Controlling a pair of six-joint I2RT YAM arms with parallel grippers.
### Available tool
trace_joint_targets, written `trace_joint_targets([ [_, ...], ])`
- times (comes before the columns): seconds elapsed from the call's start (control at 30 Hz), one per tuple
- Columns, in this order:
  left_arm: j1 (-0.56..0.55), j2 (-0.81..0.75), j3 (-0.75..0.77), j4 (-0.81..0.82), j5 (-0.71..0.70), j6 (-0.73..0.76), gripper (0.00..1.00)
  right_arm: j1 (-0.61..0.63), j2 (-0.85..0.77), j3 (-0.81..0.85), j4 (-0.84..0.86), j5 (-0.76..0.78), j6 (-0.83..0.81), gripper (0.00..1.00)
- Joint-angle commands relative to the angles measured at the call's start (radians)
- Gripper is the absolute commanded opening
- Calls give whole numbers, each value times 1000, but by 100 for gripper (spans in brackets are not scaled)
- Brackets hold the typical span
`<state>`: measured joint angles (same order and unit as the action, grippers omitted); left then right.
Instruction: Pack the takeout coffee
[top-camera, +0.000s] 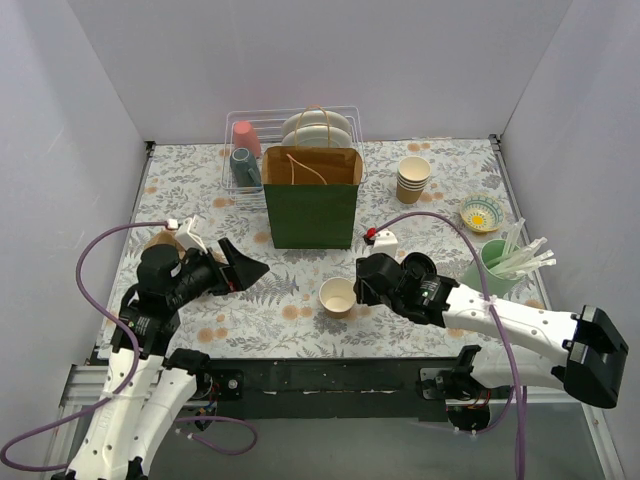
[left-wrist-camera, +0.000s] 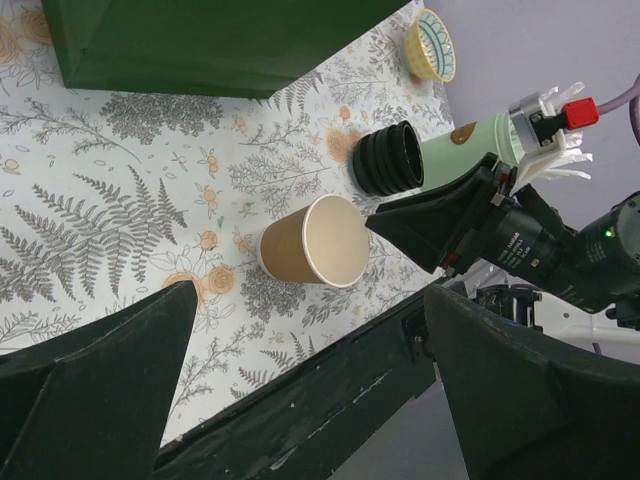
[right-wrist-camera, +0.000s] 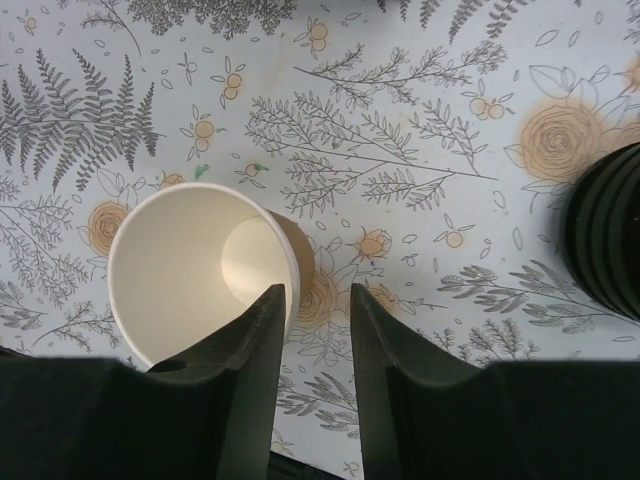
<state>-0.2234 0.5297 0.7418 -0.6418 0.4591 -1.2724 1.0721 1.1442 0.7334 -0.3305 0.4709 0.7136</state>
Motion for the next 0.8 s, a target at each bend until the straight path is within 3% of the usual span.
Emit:
trace_joint_targets([
  [0.0,2,26,-27,73,61,2,98,3,-77,78,-93,113,-109,42],
  [0.2,4,61,-41,120,137,41,98,-81,-98,103,-240,199,-198,51],
  [0.4,2,40,-53,140,179,56,98,-345,-100,70,-173,-15,-356,55],
  [0.77,4,-4,-61,134,139,50,98,-462,-8,67,-124,-124,-434,52],
])
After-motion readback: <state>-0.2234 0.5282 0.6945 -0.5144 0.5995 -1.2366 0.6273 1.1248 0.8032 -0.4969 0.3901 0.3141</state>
